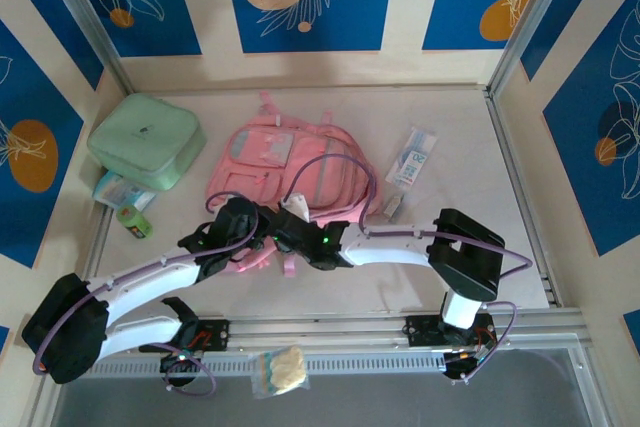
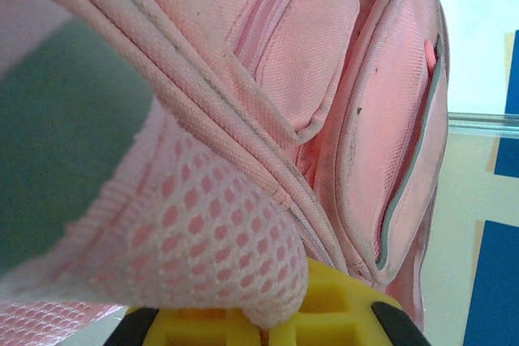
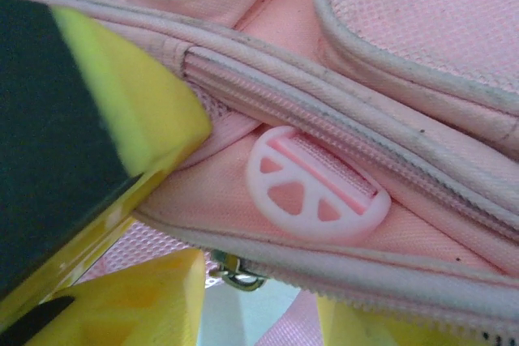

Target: Pack books, pencil case, and school supplies into a backpack

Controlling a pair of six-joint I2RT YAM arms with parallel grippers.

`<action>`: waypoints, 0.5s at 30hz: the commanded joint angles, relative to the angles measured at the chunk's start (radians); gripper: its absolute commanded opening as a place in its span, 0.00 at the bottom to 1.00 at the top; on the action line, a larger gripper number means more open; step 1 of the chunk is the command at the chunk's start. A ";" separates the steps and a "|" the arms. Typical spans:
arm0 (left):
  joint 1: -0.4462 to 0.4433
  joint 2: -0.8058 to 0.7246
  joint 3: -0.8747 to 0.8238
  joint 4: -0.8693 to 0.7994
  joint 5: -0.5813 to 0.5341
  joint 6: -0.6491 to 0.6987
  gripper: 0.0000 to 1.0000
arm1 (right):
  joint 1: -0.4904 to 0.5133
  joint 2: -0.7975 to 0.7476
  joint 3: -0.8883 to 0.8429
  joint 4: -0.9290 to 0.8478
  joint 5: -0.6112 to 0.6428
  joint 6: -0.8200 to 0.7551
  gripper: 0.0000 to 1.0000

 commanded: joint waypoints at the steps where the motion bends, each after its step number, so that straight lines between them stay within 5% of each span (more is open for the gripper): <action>1: -0.033 -0.023 0.057 0.102 0.072 0.003 0.00 | -0.019 0.028 0.035 0.017 0.106 0.013 0.39; 15: -0.044 -0.013 0.057 0.119 0.068 0.003 0.00 | -0.022 0.063 0.016 0.268 0.083 -0.177 0.35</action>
